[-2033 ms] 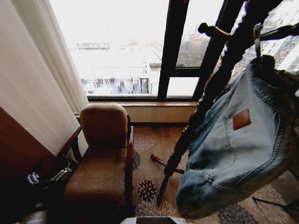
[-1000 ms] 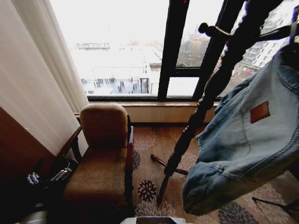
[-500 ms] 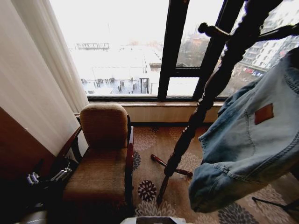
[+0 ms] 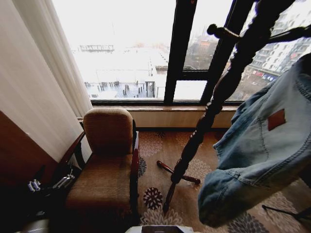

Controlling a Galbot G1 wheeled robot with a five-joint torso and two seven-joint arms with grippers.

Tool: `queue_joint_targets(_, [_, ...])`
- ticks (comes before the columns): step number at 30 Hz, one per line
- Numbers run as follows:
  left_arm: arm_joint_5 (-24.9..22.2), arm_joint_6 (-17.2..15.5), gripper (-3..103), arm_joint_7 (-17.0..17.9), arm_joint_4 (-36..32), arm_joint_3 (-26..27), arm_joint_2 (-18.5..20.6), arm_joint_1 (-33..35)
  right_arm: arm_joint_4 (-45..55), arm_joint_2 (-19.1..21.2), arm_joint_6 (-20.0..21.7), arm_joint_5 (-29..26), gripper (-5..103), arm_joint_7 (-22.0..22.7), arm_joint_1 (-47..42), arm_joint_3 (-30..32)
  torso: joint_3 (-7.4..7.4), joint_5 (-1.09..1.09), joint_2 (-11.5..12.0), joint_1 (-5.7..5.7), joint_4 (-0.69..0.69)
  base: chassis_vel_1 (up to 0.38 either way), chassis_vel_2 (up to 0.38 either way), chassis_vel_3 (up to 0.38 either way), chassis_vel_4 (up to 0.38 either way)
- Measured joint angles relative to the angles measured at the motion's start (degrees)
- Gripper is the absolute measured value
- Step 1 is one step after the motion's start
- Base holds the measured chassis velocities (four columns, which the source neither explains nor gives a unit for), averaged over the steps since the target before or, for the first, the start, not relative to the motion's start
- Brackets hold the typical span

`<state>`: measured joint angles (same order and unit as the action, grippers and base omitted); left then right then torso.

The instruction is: Pick up the clothes from the bed and hang them on the clothes hanger.

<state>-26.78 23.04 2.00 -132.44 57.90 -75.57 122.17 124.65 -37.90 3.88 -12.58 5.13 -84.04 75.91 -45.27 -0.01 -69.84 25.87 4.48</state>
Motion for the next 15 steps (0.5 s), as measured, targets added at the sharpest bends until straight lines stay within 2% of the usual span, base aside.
queue_joint_targets(10, [0.0, 0.0, 100, 0.0, 0.0, 0.0, 0.0, 0.0, -1.77, 3.89, 0.64, -0.03, 20, -0.06, 3.92, -4.12, -0.01, 0.0, 0.01, 0.01, -0.02, 0.0, 0.0, 0.0, 0.0])
queue_joint_targets(15, [0.0, 0.0, 100, 0.0, 0.0, 0.0, 0.0, 0.0, -2.33, 3.13, 0.81, 0.27, 20, 0.31, 4.44, -4.94, -0.01, 0.0, 0.01, 0.02, -0.01, 0.0, 0.0, 0.0, 0.0])
